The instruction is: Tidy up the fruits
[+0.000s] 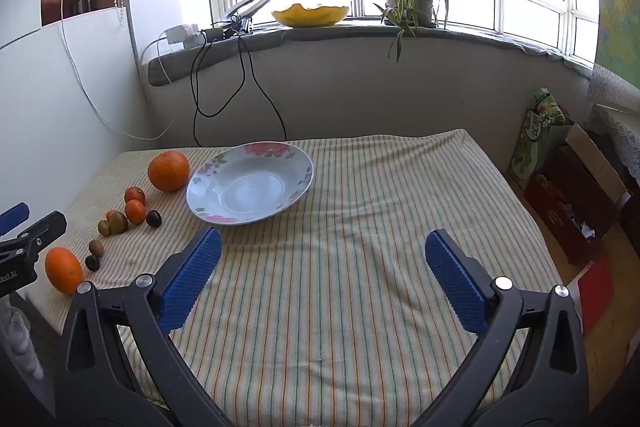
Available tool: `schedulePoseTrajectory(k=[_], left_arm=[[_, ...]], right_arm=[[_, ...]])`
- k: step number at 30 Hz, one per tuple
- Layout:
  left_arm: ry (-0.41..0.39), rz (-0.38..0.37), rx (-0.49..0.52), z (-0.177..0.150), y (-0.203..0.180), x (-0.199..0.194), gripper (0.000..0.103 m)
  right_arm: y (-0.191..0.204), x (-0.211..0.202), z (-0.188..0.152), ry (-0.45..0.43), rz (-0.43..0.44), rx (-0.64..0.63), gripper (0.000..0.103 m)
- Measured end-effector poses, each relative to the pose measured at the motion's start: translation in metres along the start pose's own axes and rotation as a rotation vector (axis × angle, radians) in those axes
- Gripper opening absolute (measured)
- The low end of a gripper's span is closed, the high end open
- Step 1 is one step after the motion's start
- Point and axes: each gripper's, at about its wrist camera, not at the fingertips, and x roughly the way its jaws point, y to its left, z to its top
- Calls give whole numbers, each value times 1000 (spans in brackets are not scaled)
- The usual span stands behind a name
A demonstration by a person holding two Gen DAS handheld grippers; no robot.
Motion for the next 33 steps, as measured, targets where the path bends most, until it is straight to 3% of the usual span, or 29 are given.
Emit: schedulePoseTrajectory(k=[33], left_arm=[[-27,16,5,0,2,-7,103]], right_arm=[[9,-2,-1,-6,6,-6,103]])
